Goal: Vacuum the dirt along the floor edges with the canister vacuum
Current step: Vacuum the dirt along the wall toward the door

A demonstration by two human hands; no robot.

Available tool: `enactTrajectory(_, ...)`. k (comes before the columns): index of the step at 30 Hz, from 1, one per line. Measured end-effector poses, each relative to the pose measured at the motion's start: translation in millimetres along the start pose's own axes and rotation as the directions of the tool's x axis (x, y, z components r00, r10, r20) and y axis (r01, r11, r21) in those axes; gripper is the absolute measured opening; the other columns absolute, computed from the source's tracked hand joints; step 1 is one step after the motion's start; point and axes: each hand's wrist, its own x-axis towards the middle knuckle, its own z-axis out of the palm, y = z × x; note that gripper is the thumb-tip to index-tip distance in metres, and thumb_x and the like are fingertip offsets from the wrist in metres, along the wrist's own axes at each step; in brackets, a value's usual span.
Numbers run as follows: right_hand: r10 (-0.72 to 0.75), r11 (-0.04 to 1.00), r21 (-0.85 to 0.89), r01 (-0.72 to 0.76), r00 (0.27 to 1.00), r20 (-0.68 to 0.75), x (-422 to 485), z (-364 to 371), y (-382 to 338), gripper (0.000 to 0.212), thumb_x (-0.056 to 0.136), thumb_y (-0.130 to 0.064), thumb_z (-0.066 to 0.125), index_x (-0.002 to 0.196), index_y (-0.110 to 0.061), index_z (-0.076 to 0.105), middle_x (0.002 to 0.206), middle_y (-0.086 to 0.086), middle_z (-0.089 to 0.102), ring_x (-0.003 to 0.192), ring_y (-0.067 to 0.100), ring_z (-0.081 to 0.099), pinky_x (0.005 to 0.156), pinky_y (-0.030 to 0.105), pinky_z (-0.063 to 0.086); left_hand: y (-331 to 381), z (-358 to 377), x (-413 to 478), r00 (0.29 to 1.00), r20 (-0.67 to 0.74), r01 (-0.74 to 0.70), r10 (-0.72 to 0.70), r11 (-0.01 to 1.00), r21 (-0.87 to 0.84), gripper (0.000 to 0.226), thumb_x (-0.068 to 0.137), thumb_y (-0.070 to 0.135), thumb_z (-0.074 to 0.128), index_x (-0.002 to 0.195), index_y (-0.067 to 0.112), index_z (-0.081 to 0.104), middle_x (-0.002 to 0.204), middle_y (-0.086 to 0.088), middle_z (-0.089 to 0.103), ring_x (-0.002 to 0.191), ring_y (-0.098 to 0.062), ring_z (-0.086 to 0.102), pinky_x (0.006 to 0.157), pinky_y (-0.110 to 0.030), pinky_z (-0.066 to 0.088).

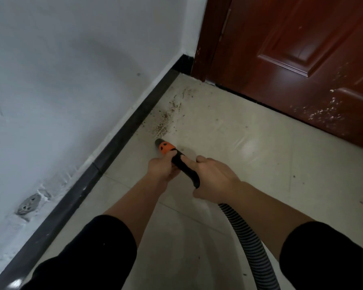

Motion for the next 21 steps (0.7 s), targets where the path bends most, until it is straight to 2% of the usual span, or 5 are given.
enactTrajectory(5,-0.053,0.998,0.018,0.053,0.998,-0.02,0,1,21,0.101,0.074,-0.028,0.071,0.153,-0.034,0.008,0.091,-0.001,0.037,0.073,0.017,0.039,0.048,0.027,0.025,-3,17,1,0.998,-0.057,-0.019,0.02,1.0,0.02,0.024,0.091,0.022,0.067,0.083,0.0,0.061,0.088,-0.018,0.069,0.072,-0.024,0.067,0.055,-0.027,0.054)
enactTrajectory(10,-0.097,0.994,0.039,0.098,0.995,-0.01,5,-6,38,0.097,0.077,-0.03,0.072,0.152,-0.029,0.012,0.093,0.0,0.036,0.076,0.019,0.041,0.059,0.032,0.036,1,31,-2,0.993,-0.114,-0.027,0.025,1.0,-0.016,0.027,0.091,0.02,0.067,0.099,-0.006,0.061,0.095,-0.022,0.068,0.071,-0.026,0.067,0.047,-0.025,0.054)
enactTrajectory(15,-0.112,0.992,0.05,0.112,0.994,0.008,16,-16,60,0.099,0.076,-0.032,0.071,0.153,-0.031,0.01,0.092,-0.002,0.034,0.072,0.018,0.038,0.049,0.029,0.027,9,53,4,0.986,-0.162,-0.044,0.043,0.999,0.0,0.026,0.089,0.023,0.069,0.085,-0.002,0.063,0.089,-0.019,0.069,0.076,-0.028,0.07,0.064,-0.033,0.057)
enactTrajectory(18,-0.103,0.994,0.049,0.103,0.995,0.007,20,-19,72,0.1,0.074,-0.033,0.072,0.153,-0.033,0.01,0.085,-0.004,0.032,0.072,0.018,0.04,0.054,0.03,0.033,8,62,15,0.988,-0.145,-0.065,0.062,0.998,-0.021,0.036,0.086,0.025,0.072,0.099,-0.008,0.065,0.092,-0.02,0.071,0.079,-0.03,0.072,0.072,-0.036,0.06)
enactTrajectory(21,-0.103,0.994,0.05,0.102,0.995,0.015,23,-23,82,0.099,0.074,-0.031,0.072,0.152,-0.034,0.012,0.082,-0.006,0.033,0.069,0.017,0.042,0.052,0.029,0.033,6,70,22,0.99,-0.122,-0.086,0.075,0.992,-0.09,0.026,0.087,0.021,0.07,0.085,-0.004,0.062,0.081,-0.016,0.069,0.068,-0.024,0.07,0.056,-0.028,0.059)
